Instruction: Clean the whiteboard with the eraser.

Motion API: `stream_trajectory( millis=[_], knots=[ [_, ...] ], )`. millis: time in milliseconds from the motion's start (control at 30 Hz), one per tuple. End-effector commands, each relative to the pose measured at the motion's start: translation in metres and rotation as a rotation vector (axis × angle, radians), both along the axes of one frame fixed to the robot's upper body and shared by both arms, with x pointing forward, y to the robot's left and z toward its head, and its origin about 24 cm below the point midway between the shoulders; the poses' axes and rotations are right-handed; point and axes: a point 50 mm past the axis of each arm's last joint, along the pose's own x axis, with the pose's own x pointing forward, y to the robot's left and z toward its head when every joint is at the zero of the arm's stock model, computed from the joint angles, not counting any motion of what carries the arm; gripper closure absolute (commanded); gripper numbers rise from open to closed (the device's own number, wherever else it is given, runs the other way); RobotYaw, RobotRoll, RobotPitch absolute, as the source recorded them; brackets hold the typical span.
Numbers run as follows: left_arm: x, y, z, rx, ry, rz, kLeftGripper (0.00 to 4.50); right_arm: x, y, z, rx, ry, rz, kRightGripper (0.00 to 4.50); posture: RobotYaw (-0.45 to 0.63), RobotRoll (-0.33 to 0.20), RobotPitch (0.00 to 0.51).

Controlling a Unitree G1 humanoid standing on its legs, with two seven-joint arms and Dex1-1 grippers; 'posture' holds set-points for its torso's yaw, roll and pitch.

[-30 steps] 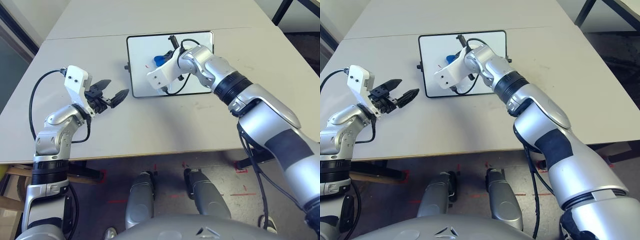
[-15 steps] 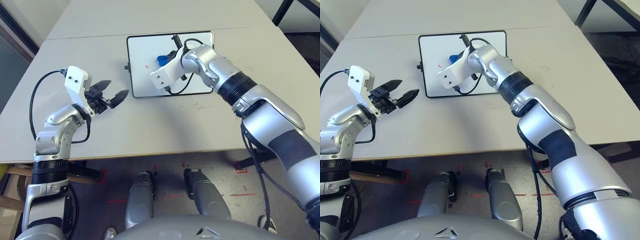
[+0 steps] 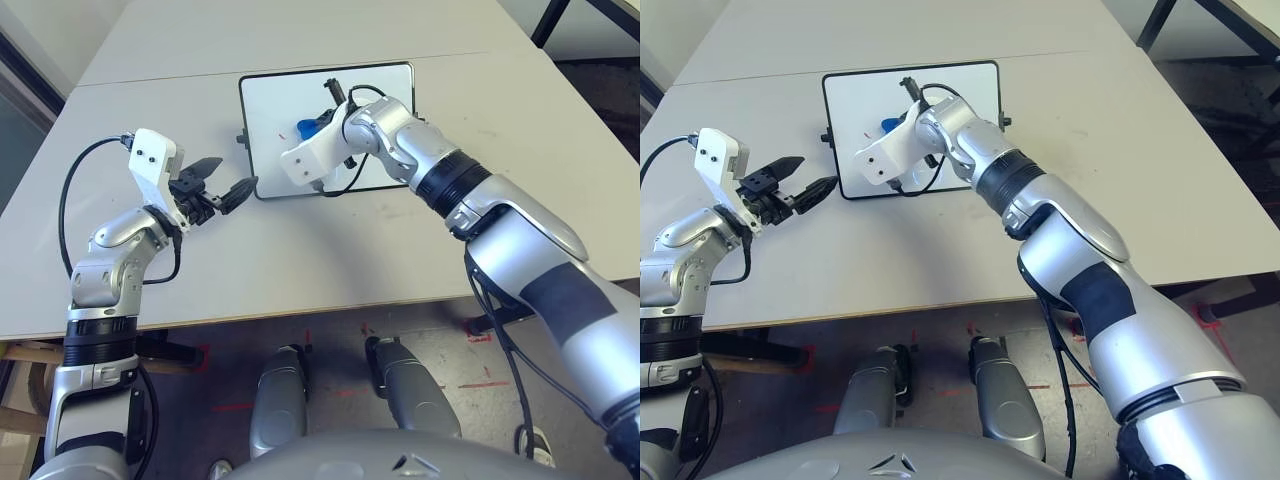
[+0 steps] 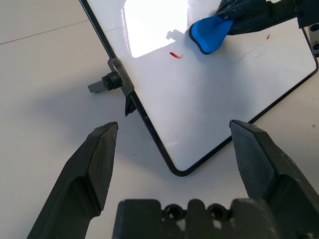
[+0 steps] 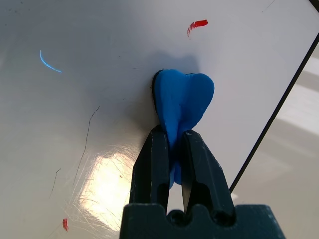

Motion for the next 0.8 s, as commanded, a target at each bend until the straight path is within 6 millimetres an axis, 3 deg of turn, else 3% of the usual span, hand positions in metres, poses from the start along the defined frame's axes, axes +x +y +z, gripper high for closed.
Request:
stream_trajectory(
  millis=[33,267,533,800],
  knots=[
    [-0.004,-0.001,-0.003,0.01,0.014,0.001,0.0,-0.001,0.003,-0.017,-0.042,0.041,0.0,4.37,-0.04,0.0,0.192],
    [-0.007,0.001,-0.004,0.011,0.016,0.009,0.0,-0.004,0.011,-0.017,-0.033,0.046,0.021,4.37,-0.03,0.0,0.193],
    [-0.005,-0.001,-0.004,0.008,0.018,0.005,0.0,0.006,-0.029,-0.002,-0.033,0.067,-0.042,4.38,-0.05,0.0,0.188],
    [0.003,-0.005,-0.001,0.008,0.011,-0.019,0.0,0.004,-0.051,0.001,-0.057,0.07,-0.086,4.38,-0.08,0.0,0.179]
  ],
)
